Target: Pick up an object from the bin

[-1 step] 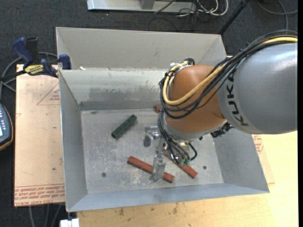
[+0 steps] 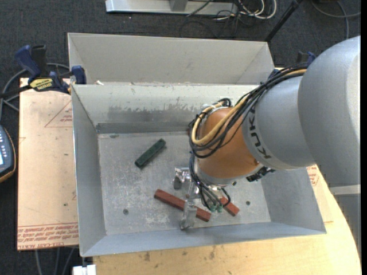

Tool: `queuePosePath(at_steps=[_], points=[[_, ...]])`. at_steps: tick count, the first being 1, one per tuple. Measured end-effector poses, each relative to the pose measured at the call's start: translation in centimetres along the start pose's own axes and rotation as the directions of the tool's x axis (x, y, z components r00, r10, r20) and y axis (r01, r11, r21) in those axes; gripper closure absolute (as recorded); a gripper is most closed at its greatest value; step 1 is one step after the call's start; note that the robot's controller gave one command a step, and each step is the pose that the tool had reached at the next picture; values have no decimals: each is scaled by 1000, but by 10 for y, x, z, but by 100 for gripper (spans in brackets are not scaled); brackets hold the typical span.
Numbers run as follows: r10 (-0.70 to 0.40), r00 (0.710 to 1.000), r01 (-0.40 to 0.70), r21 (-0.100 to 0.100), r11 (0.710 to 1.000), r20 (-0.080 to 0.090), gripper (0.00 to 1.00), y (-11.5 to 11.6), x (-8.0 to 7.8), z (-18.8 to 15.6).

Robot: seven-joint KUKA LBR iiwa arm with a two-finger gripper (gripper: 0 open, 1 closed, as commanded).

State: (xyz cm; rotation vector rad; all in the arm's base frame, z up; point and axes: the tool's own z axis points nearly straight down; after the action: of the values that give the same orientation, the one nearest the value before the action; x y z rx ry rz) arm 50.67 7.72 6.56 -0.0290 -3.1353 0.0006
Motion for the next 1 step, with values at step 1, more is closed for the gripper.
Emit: queuePosePath(at_steps=[1], points=[[-1,1000,1,-3,1000,8,100,1,-2,-5]])
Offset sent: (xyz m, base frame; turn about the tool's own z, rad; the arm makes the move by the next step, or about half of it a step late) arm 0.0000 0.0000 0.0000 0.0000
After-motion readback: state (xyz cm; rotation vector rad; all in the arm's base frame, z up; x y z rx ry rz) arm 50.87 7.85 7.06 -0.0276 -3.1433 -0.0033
